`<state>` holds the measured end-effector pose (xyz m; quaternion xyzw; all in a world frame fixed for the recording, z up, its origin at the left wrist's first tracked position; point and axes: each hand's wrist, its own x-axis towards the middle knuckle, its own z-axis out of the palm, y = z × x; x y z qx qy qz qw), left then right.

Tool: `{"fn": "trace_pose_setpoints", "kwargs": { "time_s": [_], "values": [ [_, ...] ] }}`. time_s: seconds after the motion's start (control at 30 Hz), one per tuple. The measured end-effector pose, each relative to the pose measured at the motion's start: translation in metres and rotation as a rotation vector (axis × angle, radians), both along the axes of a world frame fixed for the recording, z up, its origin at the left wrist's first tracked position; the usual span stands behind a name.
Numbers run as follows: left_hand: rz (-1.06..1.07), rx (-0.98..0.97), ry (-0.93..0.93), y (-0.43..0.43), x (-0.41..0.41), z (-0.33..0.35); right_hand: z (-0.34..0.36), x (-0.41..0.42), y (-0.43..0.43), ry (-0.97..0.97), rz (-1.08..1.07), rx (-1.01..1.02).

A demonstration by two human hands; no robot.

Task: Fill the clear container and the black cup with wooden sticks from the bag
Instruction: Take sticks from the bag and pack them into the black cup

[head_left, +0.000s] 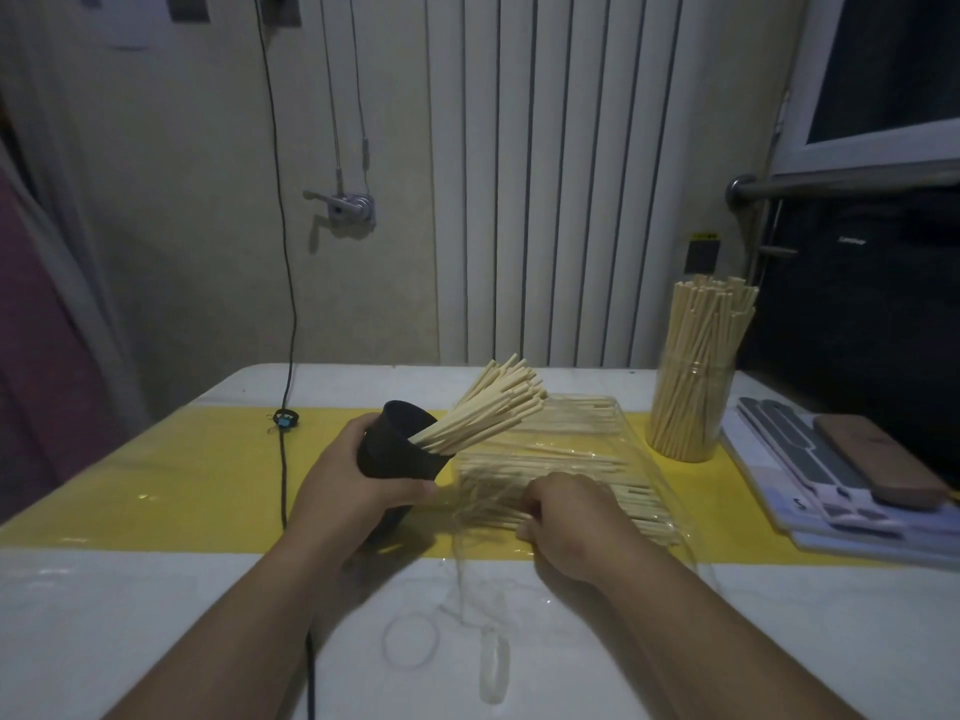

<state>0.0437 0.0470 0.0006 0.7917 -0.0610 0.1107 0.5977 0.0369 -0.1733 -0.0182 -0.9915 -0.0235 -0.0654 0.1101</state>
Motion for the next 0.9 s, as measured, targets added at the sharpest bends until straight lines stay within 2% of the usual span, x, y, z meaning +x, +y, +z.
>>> {"fn": "trace_pose_setpoints", "kwargs": {
  "time_s": [0.13,0.43,0.67,0.9],
  "values": [
    [-0.001,-0.004,0.003,0.001,0.001,-0.002,0.001,-0.001,0.002,0.033,0.002,-0.01],
    [-0.003,-0.013,0.01,0.0,0.001,-0.002,0.005,-0.007,0.004,-0.033,0.033,0.023],
    [-0.008,-0.019,0.015,0.001,0.001,-0.003,0.008,-0.012,0.005,-0.056,0.085,-0.1],
    [0.018,-0.012,0.009,0.001,0.002,-0.002,0.021,-0.022,0.006,-0.07,0.136,-0.056]
  ]
}}
